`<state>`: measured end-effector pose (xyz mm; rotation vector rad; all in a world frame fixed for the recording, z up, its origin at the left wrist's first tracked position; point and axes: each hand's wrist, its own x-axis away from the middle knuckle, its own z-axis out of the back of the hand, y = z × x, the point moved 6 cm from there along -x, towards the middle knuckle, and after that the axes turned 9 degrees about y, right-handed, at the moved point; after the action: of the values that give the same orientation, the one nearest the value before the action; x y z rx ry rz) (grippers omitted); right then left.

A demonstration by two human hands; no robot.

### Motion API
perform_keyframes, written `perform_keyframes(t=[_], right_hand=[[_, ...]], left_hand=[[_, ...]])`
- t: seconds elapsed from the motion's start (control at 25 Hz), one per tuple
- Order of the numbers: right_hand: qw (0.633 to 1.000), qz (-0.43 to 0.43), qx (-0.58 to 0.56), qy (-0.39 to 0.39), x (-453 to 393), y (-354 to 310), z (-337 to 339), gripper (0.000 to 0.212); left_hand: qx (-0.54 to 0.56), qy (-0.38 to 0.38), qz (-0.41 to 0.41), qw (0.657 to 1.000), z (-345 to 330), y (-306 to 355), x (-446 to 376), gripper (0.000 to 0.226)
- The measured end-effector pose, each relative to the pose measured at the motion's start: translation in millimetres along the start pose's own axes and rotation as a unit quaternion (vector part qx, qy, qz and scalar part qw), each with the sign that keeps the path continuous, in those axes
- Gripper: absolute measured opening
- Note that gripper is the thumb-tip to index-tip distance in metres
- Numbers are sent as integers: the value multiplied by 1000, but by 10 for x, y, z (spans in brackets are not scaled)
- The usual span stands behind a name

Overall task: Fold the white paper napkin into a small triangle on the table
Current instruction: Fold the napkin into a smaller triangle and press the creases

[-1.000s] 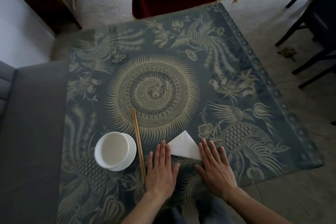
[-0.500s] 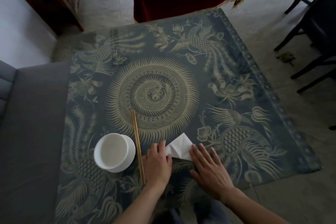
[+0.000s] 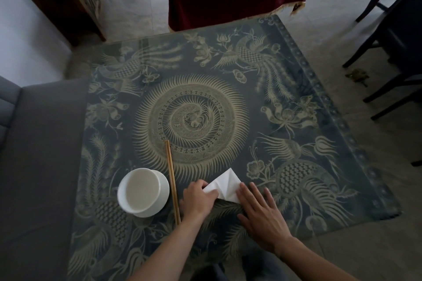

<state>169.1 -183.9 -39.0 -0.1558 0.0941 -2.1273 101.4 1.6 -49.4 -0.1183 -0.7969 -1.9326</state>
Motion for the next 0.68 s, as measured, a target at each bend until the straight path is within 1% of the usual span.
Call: perform_keyframes(t=[0.12, 0.28, 0.4, 0.52, 0.68], right_hand=[[1000, 11, 15, -8, 24, -81, -42, 64], [1000, 11, 18, 10, 21, -191, -40, 63], [999, 20, 10, 26, 18, -257, -23, 61], [999, 7, -1, 49, 33, -177, 15, 59], [999, 2, -10, 52, 138, -23, 18, 53]], left_hand=[[63, 4, -23, 998, 19, 60, 60, 11], [105, 18, -71, 992, 51, 145, 127, 13], [98, 28, -126, 987, 57, 200, 168, 10], [91, 35, -160, 982, 38, 236, 229, 7], [85, 12, -206, 975, -86, 281, 325, 20]])
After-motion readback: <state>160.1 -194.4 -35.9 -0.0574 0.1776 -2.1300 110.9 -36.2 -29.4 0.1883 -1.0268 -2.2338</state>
